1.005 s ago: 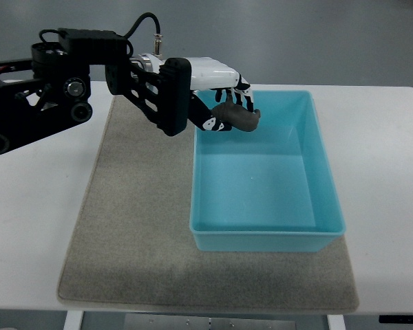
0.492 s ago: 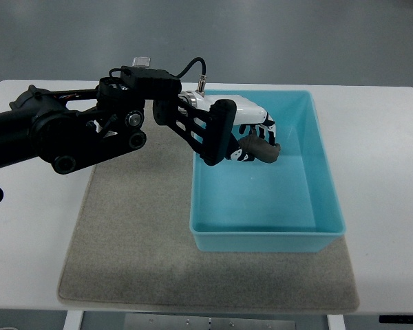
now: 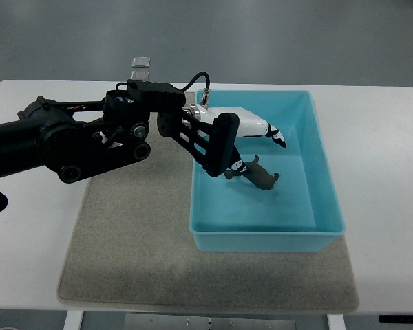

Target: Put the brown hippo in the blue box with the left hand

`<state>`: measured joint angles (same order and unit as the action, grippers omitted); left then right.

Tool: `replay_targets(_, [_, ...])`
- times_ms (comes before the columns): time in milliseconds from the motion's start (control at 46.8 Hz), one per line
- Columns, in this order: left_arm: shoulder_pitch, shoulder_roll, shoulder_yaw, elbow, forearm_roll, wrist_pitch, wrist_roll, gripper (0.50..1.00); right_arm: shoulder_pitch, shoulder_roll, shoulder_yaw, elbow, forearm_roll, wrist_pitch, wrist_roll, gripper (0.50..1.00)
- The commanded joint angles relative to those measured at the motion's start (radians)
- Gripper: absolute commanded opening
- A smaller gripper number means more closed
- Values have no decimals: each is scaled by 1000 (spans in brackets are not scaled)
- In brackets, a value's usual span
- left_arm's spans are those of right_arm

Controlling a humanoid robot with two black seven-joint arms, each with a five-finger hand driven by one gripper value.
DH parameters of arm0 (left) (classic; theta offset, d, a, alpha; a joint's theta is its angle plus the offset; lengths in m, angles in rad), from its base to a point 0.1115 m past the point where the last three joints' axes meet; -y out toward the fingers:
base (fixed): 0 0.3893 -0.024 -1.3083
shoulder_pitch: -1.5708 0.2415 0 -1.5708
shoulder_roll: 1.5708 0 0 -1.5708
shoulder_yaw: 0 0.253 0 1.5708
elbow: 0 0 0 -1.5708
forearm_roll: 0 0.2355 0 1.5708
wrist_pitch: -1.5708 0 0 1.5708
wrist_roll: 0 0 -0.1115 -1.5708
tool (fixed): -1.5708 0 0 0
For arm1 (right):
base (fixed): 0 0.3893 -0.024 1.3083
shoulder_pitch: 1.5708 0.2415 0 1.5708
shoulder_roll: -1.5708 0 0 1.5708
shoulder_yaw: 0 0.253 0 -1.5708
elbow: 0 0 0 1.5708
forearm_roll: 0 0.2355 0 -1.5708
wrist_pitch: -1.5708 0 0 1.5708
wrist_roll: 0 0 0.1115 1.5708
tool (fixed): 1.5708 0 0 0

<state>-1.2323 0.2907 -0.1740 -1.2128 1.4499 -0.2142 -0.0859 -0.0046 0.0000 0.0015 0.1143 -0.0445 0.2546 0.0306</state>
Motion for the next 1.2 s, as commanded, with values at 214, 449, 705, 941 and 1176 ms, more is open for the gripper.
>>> replay_targets(214, [-12,68,-21,-10,-264,19,-2,999,0,0,0,1,0,0,0,936])
replay_targets(449, [-16,185,-68,-8,-623,18,-2,999,0,0,0,1,0,0,0,936])
replay_targets(705, [-1,349,-71,-2,-1097,-7,-2,1000,0,0,0,1,0,0,0,936])
replay_targets(941, [66,432,-81,78,-1416,-152,3,1000,0,0,0,-1,0,0,0,936])
replay_targets(1176, [181,421,-156,188,-1539,-303,21,1000,0,0,0,1,0,0,0,936])
